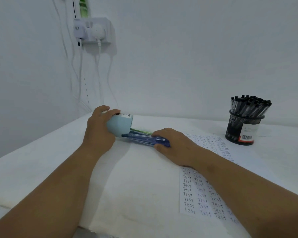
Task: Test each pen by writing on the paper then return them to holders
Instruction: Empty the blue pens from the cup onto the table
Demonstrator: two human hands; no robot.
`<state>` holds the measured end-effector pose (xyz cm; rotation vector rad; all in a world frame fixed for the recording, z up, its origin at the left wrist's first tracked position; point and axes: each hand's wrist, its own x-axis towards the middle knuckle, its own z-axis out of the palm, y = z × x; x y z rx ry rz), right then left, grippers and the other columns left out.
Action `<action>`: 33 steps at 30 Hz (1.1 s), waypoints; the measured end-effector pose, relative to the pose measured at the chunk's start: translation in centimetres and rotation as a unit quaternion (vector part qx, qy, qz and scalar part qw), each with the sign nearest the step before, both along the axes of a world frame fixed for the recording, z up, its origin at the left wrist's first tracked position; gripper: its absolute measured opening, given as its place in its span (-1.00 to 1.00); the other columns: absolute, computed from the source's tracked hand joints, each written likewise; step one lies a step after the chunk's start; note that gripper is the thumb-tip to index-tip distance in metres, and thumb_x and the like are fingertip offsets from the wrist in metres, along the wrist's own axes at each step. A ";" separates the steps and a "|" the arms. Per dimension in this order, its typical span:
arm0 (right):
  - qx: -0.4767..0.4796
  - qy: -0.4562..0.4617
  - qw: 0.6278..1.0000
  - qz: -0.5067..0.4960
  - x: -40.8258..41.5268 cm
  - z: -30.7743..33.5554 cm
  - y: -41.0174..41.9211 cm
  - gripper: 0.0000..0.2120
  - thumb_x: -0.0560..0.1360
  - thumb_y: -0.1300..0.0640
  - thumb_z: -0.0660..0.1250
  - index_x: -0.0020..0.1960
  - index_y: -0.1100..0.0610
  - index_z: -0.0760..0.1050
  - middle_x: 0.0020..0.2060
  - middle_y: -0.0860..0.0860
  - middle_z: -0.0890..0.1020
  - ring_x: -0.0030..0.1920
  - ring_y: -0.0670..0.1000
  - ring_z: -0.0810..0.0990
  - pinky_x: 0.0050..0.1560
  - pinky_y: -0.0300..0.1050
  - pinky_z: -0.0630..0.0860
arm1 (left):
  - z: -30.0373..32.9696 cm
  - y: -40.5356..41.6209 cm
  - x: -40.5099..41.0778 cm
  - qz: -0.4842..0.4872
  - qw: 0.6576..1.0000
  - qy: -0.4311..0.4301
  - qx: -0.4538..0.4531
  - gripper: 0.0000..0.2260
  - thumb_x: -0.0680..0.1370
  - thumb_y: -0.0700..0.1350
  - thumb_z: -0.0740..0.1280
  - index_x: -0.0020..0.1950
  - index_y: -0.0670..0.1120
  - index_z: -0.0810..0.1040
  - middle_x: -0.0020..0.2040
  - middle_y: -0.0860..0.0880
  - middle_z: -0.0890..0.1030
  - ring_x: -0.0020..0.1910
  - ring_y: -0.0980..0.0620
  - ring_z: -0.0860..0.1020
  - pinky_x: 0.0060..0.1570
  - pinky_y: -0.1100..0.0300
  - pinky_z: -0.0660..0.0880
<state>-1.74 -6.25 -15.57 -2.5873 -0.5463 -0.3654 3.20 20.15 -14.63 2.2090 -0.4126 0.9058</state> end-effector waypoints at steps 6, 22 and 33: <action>0.006 0.021 1.000 0.003 -0.5 0.5 0.2 -0.71 0.62 0.03 0.30 0.33 -0.04 0.48 0.17 -0.11 0.57 0.13 -0.07 0.54 0.20 -0.12 0.47 | 0.0 0.8 0.2 0.069 0.996 0.016 -0.048 -0.33 0.27 -0.49 0.38 0.33 -0.05 0.57 0.40 -0.11 0.38 0.31 -0.13 0.44 0.16 0.21 0.34; -0.062 0.010 0.996 -0.069 -0.8 1.6 0.5 -0.33 0.46 -0.38 0.34 0.41 -0.06 0.29 0.29 -0.16 0.43 0.18 -0.07 0.47 0.11 -0.08 0.43 | 0.1 -0.8 -0.9 0.041 0.992 0.036 -0.110 -0.29 0.30 -0.49 0.46 0.39 -0.03 0.51 0.36 -0.07 0.37 0.25 0.02 0.40 0.16 0.29 0.31; -0.011 0.029 0.998 -0.052 0.4 0.9 0.2 -0.40 0.44 -0.36 0.38 0.33 -0.04 0.44 0.24 -0.16 0.44 0.16 -0.12 0.48 0.25 -0.06 0.47 | 0.3 -1.4 -1.4 0.031 0.992 0.045 -0.112 -0.30 0.31 -0.47 0.49 0.40 -0.04 0.50 0.34 -0.07 0.38 0.17 0.13 0.35 0.14 0.36 0.28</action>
